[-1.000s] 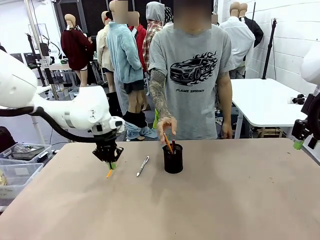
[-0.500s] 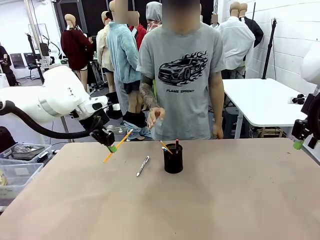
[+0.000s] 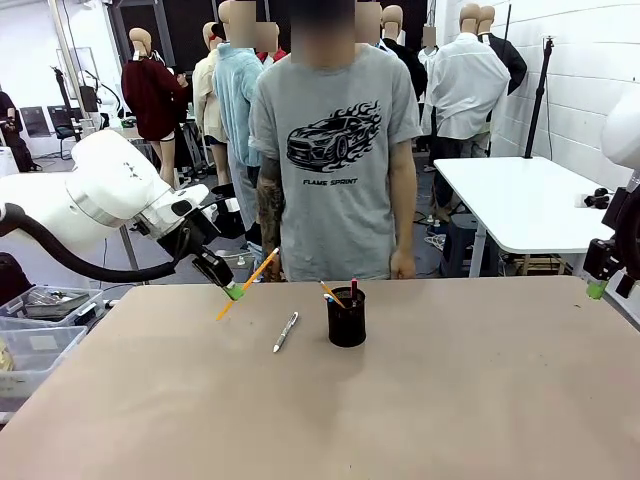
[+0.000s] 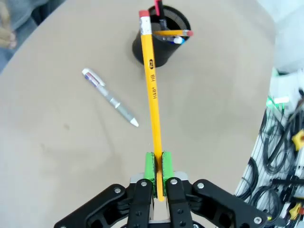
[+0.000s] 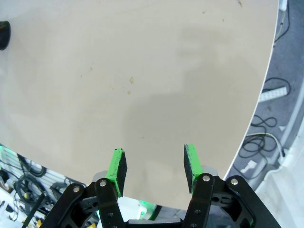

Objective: Place the pens into the pen holder.
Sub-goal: Pick up a writing instrument from the table and place it into the Pen holder.

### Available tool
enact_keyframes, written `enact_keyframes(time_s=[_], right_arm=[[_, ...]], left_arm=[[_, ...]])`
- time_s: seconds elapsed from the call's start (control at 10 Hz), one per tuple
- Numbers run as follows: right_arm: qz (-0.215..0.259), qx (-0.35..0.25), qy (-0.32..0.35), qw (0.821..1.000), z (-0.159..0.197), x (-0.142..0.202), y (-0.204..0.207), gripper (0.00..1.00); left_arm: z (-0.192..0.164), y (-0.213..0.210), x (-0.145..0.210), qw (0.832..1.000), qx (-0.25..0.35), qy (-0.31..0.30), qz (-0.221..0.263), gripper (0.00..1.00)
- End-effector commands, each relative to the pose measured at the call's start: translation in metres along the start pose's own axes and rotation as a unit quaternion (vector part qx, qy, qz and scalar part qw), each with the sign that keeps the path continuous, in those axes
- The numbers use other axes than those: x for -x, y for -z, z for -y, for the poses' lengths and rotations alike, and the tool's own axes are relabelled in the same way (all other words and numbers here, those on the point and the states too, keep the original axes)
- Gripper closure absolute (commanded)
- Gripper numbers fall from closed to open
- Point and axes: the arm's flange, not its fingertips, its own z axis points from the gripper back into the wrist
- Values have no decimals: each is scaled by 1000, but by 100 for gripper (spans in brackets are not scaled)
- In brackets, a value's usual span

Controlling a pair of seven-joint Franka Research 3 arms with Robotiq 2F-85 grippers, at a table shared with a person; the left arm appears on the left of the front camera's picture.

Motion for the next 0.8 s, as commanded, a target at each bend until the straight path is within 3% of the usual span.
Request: enact_keyframes(time_s=[0.0, 0.1, 0.3, 0.4, 0.7], right_arm=[[1, 4, 0, 1000, 0, -1, 0, 38], [1, 4, 0, 1000, 0, -1, 0, 38], [1, 4, 0, 1000, 0, -1, 0, 38], [1, 4, 0, 1000, 0, -1, 0, 38], [1, 4, 0, 1000, 0, -1, 0, 38]], left_arm=[[12, -9, 2, 988, 88, 101, 73, 100], [3, -9, -3, 973, 143, 138, 115, 100], [-14, -1, -21, 951, 180, 180, 177, 100], [-23, 10, -35, 937, 207, 200, 197, 100], [-36, 47, -80, 916, 223, 238, 231, 100]])
